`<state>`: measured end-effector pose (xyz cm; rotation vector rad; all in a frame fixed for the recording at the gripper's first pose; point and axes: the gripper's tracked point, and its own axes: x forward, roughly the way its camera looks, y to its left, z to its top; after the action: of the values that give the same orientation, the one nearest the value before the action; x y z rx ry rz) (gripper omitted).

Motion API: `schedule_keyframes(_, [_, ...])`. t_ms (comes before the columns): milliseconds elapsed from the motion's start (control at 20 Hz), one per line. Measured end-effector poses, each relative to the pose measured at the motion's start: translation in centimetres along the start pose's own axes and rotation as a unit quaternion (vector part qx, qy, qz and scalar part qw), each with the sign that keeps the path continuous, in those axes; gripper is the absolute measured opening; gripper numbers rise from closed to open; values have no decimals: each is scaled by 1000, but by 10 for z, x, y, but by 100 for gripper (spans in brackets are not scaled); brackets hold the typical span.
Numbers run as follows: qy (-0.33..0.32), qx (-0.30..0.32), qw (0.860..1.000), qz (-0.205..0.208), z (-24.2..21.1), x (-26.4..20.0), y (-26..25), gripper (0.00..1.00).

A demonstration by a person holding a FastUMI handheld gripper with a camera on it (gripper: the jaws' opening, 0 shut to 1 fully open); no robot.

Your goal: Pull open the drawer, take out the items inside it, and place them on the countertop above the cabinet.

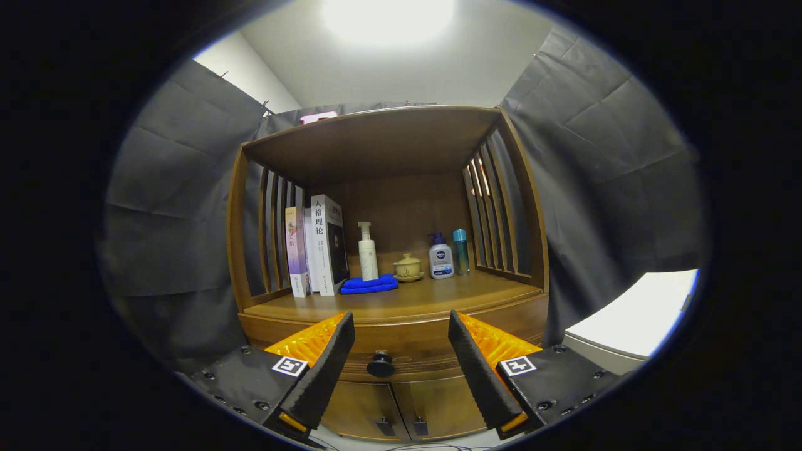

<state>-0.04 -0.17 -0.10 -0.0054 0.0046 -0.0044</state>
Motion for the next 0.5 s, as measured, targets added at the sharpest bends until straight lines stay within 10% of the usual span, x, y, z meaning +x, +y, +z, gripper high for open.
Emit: schedule_keyframes(500, [12, -1, 1000, 9, -5, 0, 5, 96])
